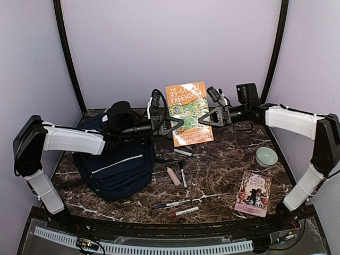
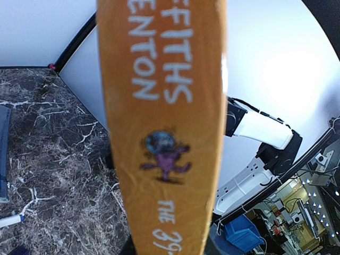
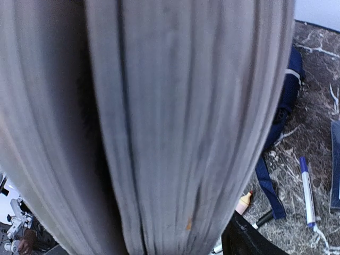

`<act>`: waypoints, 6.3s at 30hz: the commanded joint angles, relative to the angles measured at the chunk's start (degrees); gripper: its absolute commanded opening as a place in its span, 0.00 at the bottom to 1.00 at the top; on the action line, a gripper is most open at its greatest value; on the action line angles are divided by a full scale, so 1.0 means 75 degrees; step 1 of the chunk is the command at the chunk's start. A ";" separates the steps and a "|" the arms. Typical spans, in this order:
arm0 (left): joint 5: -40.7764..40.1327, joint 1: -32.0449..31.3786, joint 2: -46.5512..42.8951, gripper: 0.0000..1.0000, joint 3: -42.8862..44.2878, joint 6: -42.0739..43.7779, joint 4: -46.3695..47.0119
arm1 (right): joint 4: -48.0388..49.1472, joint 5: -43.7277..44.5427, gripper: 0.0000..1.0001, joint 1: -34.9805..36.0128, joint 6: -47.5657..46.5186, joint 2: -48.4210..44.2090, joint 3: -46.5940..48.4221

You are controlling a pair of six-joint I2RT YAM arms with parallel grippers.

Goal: Pack the student bag
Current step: Pass from the left arm to the right, then pick up the largest pocket of the bag from the student bag, then place the book in the largest pocket of the bag.

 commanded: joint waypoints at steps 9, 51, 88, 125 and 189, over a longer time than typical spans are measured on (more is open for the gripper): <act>0.0029 0.0043 -0.0081 0.00 -0.0021 -0.0219 0.1151 | 0.1586 -0.0278 0.49 0.0068 0.1202 -0.0341 -0.0145; -0.3599 -0.0119 -0.1877 0.32 0.1008 0.4981 -1.2150 | -0.0509 0.1299 0.00 -0.0429 -0.1223 -0.0767 -0.0560; -0.5749 -0.0833 0.0905 0.38 0.2119 0.5443 -1.2497 | -0.0642 0.1249 0.00 -0.0435 -0.1506 -0.0887 -0.0596; -0.6714 -0.0839 -0.2389 0.00 0.3036 0.4363 -1.1980 | -0.2610 0.0998 0.00 0.2270 -0.0200 0.0742 0.0763; -0.7287 -0.0942 -0.4806 0.00 0.0886 0.4339 -1.0451 | -0.1131 0.4672 0.64 0.3689 0.1698 0.3988 0.3919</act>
